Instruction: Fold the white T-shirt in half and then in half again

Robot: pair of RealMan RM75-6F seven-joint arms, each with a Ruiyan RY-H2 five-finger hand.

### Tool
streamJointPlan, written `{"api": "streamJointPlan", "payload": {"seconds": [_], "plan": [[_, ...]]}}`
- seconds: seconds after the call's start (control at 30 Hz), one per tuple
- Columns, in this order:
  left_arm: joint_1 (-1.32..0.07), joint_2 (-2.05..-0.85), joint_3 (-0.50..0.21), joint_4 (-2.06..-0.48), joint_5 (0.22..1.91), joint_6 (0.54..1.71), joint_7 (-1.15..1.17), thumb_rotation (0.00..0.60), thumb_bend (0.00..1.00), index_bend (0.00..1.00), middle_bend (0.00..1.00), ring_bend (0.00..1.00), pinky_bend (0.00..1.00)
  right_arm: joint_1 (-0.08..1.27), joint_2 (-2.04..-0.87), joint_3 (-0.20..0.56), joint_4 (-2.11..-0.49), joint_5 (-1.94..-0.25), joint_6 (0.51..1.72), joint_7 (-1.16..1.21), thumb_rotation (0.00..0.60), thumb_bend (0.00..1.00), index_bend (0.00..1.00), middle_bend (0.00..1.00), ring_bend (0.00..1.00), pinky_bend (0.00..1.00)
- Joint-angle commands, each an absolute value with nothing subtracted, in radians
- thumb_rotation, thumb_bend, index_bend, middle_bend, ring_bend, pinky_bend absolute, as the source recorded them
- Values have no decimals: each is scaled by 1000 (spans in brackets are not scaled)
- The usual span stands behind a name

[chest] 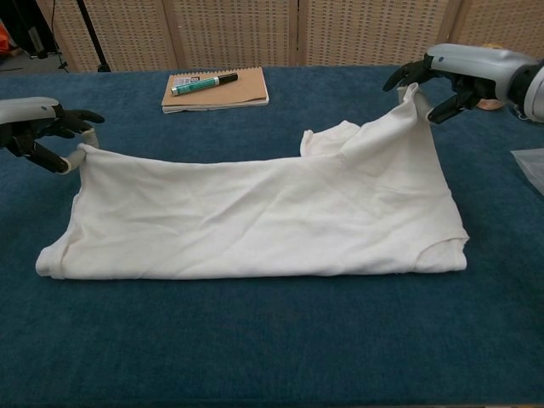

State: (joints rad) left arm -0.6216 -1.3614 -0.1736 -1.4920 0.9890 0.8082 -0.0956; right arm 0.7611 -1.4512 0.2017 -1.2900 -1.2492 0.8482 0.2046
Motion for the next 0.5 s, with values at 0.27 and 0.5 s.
{"api": "streamJointPlan", "payload": {"seconds": [0.27, 0.5], "plan": [[-645, -1420, -175, -1413, 947, 778, -75, 600, 612, 734, 0, 0, 0, 776, -1496, 210, -1180, -1233, 796, 257, 600, 646, 661, 178, 0, 77], [-650, -1448, -179, -1395, 898, 805, -24, 600, 611, 737, 0, 0, 0, 790, -1529, 211, -1121, -1231, 766, 264, 600, 646, 661, 178, 0, 77]]}}
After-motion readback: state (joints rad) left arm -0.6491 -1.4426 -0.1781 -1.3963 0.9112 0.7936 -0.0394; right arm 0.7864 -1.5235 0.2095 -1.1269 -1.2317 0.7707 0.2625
